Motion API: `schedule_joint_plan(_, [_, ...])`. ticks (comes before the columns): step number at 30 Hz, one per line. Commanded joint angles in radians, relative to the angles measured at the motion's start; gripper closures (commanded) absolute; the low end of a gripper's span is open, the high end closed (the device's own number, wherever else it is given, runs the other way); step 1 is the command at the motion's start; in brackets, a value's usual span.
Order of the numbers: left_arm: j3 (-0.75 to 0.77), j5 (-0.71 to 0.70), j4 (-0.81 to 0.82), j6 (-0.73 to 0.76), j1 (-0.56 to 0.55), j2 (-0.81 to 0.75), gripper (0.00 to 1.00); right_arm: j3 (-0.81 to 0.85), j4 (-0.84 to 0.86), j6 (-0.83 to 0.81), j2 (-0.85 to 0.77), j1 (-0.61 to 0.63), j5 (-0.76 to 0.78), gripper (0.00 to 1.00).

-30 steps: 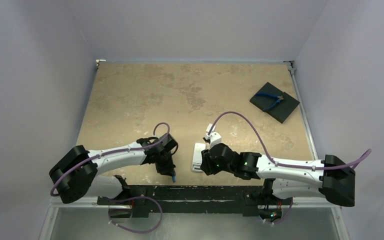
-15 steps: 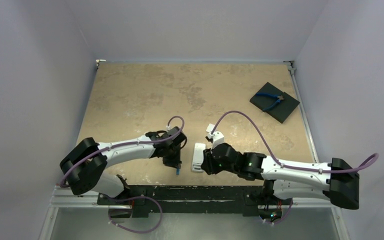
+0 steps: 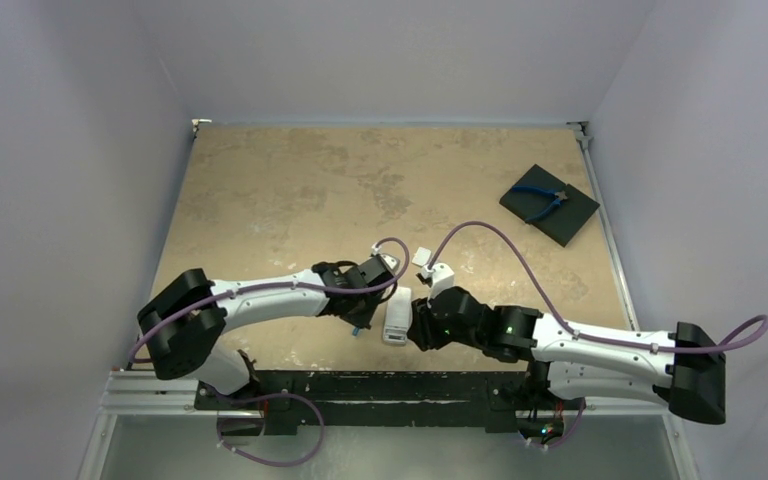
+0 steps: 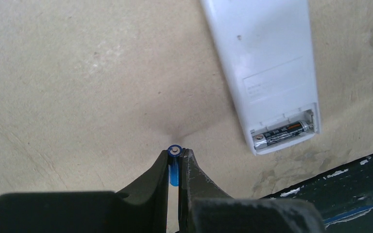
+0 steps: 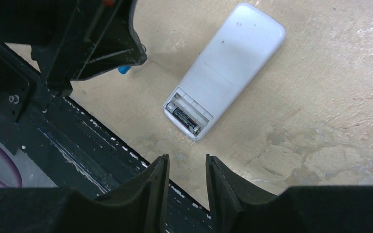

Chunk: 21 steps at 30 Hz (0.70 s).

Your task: Load the batteries into the remote control

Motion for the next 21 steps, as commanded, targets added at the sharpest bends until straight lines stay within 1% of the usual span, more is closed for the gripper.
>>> schedule_joint_plan(1, [0.078,-0.079,-0.027,0.105,-0.057,0.040,1.00,0.012,-0.022,-0.020,-0.030,0.004,0.027,0.59])
schedule_joint_plan(4, [0.097,-0.123,-0.050,0.115,-0.094,0.069,0.98,0.012,-0.030,-0.022,-0.041,0.004,0.024,0.57])
schedule_joint_plan(12, [0.118,-0.189,-0.087,0.098,-0.145,0.145,0.81,0.025,-0.070,-0.019,-0.076,0.004,0.037,0.50])
schedule_joint_plan(21, [0.118,-0.198,-0.086,0.093,-0.178,0.137,0.75,0.042,-0.122,-0.031,-0.141,0.004,0.042,0.45])
